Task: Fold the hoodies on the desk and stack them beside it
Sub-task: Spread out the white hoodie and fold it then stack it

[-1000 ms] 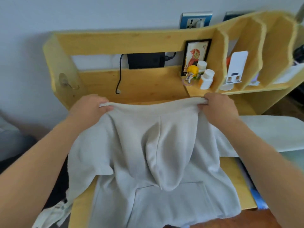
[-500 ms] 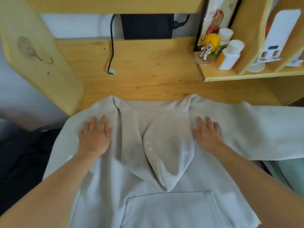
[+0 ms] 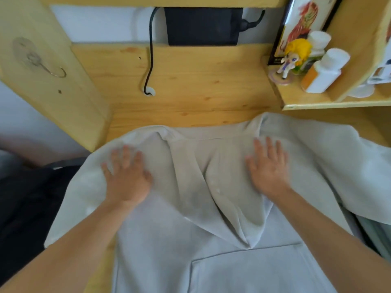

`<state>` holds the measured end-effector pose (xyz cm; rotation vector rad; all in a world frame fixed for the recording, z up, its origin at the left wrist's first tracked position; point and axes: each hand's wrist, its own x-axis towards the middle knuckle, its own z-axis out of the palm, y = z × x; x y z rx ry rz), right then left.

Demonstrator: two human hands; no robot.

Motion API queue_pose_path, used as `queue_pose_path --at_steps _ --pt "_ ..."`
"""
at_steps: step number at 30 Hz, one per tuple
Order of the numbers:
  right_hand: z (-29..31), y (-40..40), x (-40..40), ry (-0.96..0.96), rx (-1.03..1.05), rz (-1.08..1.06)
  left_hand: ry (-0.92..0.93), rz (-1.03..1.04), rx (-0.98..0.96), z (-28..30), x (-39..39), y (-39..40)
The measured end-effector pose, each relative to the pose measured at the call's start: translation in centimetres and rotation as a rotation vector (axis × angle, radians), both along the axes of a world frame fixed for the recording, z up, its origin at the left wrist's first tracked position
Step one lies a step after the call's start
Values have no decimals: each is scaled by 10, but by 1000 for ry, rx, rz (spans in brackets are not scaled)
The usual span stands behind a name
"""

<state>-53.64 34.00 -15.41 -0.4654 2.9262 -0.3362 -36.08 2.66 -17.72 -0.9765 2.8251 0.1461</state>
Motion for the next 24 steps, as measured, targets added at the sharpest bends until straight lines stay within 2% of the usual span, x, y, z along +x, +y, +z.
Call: queue_pose_path --at_steps 2,3,6,8,13,15,17,18,20,22,24 --pt "-11 -14 20 -34 124 219 127 -146 -39 1 -20 24" --pt "-17 -17 26 -52 174 263 137 -179 -18 -2 -31 30" --pt "-32 -17 29 -96 206 237 -8 -71 112 -17 -57 15" --pt "-30 -19 35 -111 209 242 -92 21 114 -23 -60 -9" --pt "-8 -16 75 -243 221 324 -67 110 157 -6 -64 -15" --pt "9 -16 66 -253 27 202 37 172 137 8 -67 -4" --pt "13 -20 36 -135 -251 -71 122 225 67 15 -72 10" --pt "14 -22 13 -123 -315 -210 133 248 148 19 -77 17" --pt "13 -31 -37 -246 -350 -407 157 394 437 19 -89 23" --pt "13 -44 -67 -405 -295 -471 278 536 614 22 -102 24" --pt "14 -53 -84 -385 -269 -418 446 622 735 25 -117 17"
